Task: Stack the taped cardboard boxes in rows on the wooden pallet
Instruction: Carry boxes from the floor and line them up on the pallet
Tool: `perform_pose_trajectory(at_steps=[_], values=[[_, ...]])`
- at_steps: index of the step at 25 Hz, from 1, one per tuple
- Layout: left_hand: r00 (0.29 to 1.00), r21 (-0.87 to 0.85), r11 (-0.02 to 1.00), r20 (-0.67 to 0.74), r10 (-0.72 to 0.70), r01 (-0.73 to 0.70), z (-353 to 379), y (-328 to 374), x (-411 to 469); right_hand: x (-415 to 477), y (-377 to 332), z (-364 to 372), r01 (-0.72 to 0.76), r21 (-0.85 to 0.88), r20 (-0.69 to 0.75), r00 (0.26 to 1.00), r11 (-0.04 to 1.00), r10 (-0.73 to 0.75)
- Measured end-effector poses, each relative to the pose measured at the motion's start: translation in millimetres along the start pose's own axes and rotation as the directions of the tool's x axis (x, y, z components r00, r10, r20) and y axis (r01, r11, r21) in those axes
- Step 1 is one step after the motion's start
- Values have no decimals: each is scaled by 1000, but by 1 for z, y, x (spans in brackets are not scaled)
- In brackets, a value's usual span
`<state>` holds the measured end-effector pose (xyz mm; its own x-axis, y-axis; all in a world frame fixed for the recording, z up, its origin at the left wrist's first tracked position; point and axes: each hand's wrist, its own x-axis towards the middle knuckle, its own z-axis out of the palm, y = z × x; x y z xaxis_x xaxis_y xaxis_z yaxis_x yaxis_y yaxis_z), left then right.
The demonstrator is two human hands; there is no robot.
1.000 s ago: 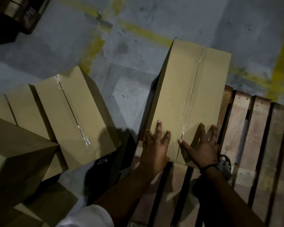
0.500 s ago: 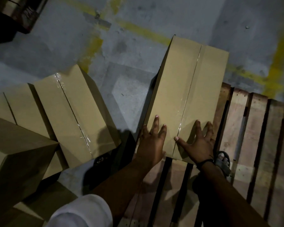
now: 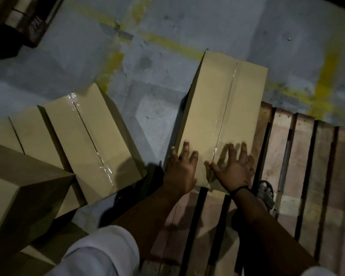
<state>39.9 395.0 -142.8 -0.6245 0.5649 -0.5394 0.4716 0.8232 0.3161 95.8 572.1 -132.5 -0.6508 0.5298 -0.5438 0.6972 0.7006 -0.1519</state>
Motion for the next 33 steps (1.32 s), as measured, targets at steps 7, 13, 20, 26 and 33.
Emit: perform_pose_trajectory(at_steps=[7,13,20,26,33], values=[[997,-10,1000,-67,-30,29,-124,-18,-100,-111,-91,-96,86,42,-101,992,995,-82],[976,-33,999,-216,-6,-1,-203,-55,-221,-239,-166,-142,151,34,-209,968,988,-141],[939,-47,998,-338,-59,46,-230,-104,-335,-329,-225,-140,308,-42,-244,919,951,-308],[850,-146,960,-446,-281,240,-203,-131,-438,-391,-240,-121,520,-131,-235,811,844,-536],[719,-340,870,-494,-489,357,-110,-111,-600,-522,-189,-71,698,-135,-211,673,703,-709]])
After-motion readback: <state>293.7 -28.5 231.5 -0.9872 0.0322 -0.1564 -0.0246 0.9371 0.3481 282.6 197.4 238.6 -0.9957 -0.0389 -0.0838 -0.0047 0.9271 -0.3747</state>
